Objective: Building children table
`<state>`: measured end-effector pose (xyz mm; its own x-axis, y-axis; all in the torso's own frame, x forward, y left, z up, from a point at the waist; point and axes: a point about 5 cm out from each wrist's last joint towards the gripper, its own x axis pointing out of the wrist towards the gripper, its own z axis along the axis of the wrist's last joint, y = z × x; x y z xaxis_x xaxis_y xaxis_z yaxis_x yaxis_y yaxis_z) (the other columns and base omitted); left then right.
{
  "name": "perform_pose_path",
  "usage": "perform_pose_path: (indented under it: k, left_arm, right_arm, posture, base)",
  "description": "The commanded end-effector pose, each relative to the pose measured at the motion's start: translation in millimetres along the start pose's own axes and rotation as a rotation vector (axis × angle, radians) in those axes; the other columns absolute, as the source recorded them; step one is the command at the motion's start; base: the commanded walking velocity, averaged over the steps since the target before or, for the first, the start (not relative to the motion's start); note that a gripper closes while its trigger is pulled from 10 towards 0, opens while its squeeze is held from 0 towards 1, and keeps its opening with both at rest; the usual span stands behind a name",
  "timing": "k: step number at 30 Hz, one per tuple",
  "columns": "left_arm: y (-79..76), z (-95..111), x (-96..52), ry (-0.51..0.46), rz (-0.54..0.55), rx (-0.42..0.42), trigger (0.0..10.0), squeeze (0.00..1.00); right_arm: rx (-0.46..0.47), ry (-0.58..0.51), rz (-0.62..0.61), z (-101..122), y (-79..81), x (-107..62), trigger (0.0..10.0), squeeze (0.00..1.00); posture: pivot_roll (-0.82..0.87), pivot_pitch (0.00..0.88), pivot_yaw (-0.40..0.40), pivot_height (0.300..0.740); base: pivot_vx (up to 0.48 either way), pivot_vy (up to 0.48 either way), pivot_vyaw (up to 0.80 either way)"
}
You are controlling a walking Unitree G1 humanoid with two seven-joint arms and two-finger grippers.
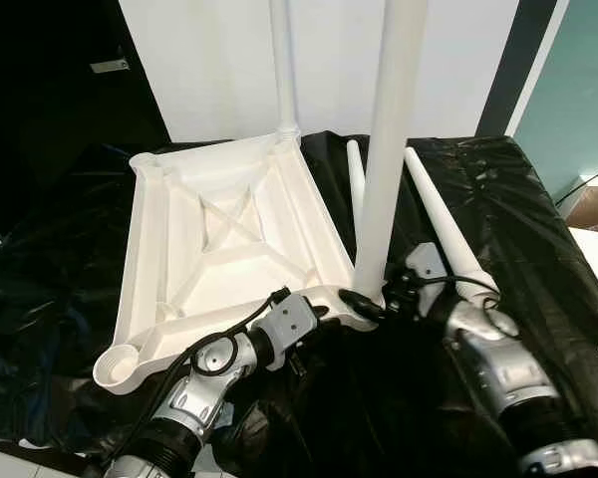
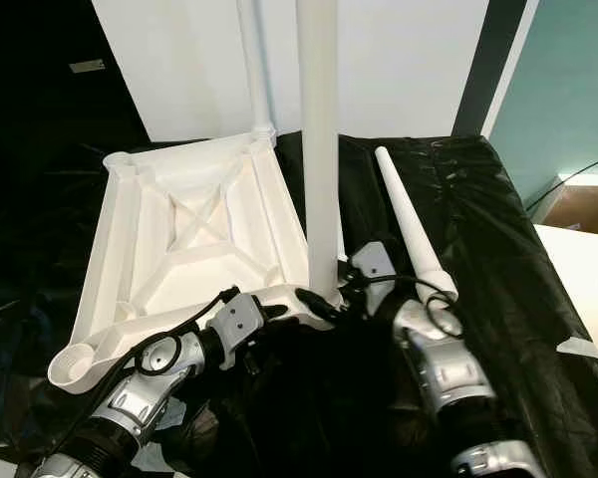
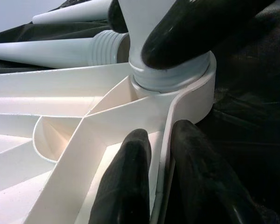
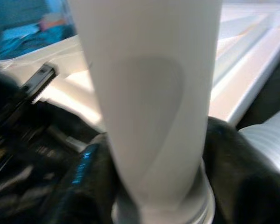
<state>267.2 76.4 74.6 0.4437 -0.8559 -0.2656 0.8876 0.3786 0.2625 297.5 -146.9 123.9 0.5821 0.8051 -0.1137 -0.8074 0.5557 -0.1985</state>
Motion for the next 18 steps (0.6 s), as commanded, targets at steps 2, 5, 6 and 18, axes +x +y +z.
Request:
perform_pose_path:
  k: [2, 5, 6, 18]
  left_arm:
    - [-24.8, -35, -7.4, 0.164, -0.161, -0.063, 10.0, 0.0]
    - [-24.5, -35, -7.6, 0.164, -0.162, -0.063, 10.0, 0.0]
    - [-24.5, -35, -7.6, 0.164, -0.162, -0.063, 10.0, 0.0]
    - [-25.4, -35, -7.4, 0.16, -0.156, -0.068, 10.0, 0.0]
  right_arm:
    - [-0.006, 0.041, 0.047, -2, -13.3, -9.0, 0.0, 0.0]
    - [-0.023, 0.053, 0.057, 1, -22.4, -11.1, 0.0, 0.0]
    - [-0.023, 0.053, 0.057, 1, -22.4, -11.1, 0.0, 0.0]
    - [0.16, -0.112, -0.22, -8, 21.7, 4.5, 0.0, 0.0]
  posture:
    - [0.05, 0.0, 0.053, 0.74]
    - [0.05, 0.0, 0.052, 0.74]
    - [0.05, 0.0, 0.052, 0.74]
    - [0.05, 0.0, 0.052, 0.74]
  base:
    - [0.0, 0.0, 0.0]
    - [0.0, 0.0, 0.0]
    - [0.0, 0.0, 0.0]
    - [0.0, 0.0, 0.0]
